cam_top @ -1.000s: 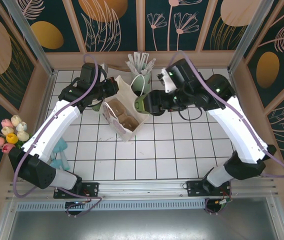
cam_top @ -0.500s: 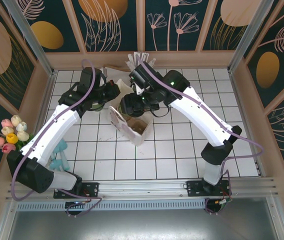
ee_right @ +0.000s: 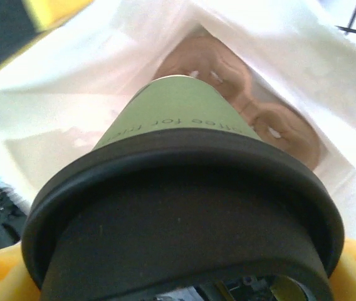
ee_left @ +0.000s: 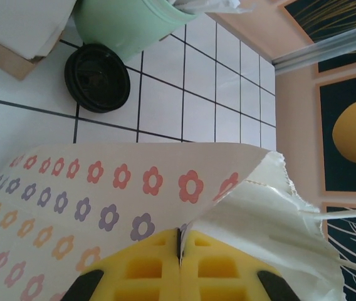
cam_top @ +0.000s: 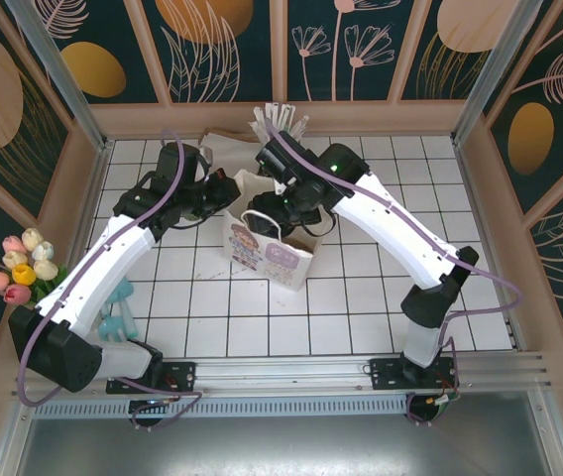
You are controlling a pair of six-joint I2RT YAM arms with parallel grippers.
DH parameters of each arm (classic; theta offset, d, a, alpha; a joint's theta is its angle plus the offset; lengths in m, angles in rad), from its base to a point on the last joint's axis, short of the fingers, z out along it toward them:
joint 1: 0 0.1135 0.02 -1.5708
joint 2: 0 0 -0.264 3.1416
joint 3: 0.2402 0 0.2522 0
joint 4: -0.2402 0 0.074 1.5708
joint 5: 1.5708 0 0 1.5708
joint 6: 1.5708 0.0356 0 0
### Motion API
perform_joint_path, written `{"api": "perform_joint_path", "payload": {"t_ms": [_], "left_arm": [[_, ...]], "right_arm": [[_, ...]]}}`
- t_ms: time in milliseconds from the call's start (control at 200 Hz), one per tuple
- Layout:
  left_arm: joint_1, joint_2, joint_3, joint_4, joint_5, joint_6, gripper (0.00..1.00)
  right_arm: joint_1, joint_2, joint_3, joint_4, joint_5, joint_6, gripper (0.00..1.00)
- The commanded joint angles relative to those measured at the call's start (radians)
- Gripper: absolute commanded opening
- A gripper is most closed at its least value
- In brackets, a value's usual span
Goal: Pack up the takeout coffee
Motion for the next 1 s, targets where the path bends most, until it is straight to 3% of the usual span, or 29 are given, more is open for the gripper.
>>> {"api": "perform_joint_path", "payload": {"t_ms": [0,315,540,731,996], "left_arm": [[-0.008,-0.006,0.023,-0.018,0.058,0.036,0.0],[-0.008,0.014,0.083,-0.147,0.053,0.179,0.0],[-0.008,-0.003,0.01,-0.065,0.107,0.176,0.0],[-0.008,-0.006,0.0,-0.047,0.127,0.183,0.0],[-0.007,0.004,0.07,-0.158,0.074,0.235,0.0]], "right_arm": [[-0.013,-0.035,-0.044,-0.009,0.032,-0.04,0.69],[-0.04,-0.024,-0.061,-0.009,0.004,-0.136,0.69],[-0.055,-0.016,0.067,-0.007,-0.06,-0.115,0.69],[-0.059,-0.001,-0.013,-0.009,-0.008,-0.13,0.69],[-0.041,0.008,-0.087,-0.01,-0.005,-0.196,0.68]]}}
